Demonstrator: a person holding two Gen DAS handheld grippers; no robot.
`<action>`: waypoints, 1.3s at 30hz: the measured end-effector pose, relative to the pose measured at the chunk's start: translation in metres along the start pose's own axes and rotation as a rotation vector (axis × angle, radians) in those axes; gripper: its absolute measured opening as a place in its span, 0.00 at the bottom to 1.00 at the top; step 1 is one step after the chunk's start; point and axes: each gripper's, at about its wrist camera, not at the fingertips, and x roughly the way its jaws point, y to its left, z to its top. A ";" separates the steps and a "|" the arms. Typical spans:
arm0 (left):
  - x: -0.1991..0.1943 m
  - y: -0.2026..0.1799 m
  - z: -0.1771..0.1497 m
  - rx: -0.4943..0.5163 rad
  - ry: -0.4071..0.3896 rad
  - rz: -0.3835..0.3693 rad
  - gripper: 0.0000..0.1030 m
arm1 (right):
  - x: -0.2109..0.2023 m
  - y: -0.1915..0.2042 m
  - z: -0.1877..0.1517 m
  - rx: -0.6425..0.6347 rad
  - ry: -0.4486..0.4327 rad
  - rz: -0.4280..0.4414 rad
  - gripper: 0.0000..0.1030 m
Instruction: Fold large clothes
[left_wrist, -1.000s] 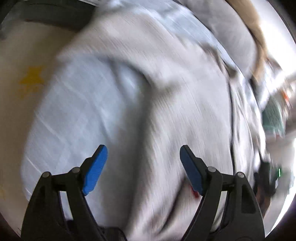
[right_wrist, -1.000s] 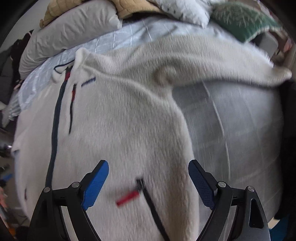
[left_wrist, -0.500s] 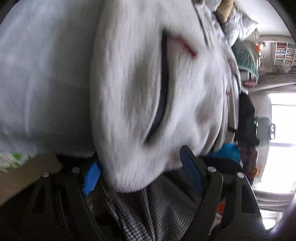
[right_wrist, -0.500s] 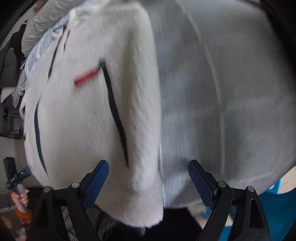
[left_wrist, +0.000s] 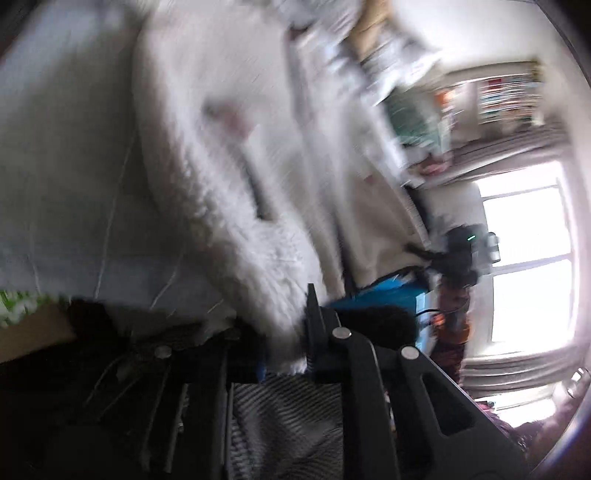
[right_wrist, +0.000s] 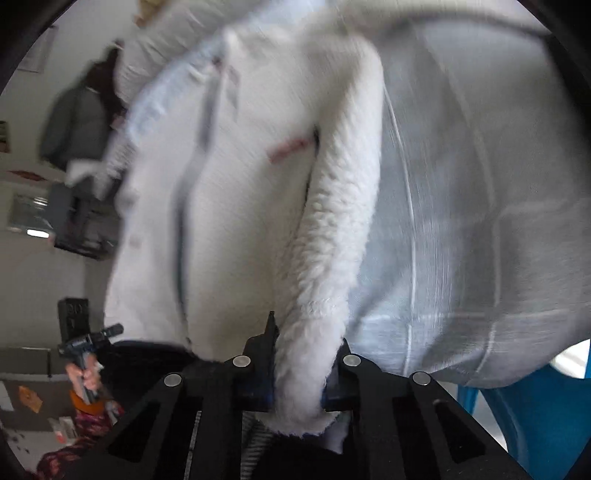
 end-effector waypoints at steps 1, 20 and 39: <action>-0.011 -0.008 0.002 0.014 -0.029 -0.007 0.17 | -0.014 0.005 0.002 -0.004 -0.032 0.007 0.15; 0.041 -0.017 -0.002 0.167 0.094 0.646 0.69 | -0.001 -0.046 -0.011 0.071 0.010 -0.389 0.55; 0.174 0.016 0.092 0.508 -0.226 0.495 0.77 | 0.142 -0.020 0.085 -0.226 -0.315 -0.414 0.71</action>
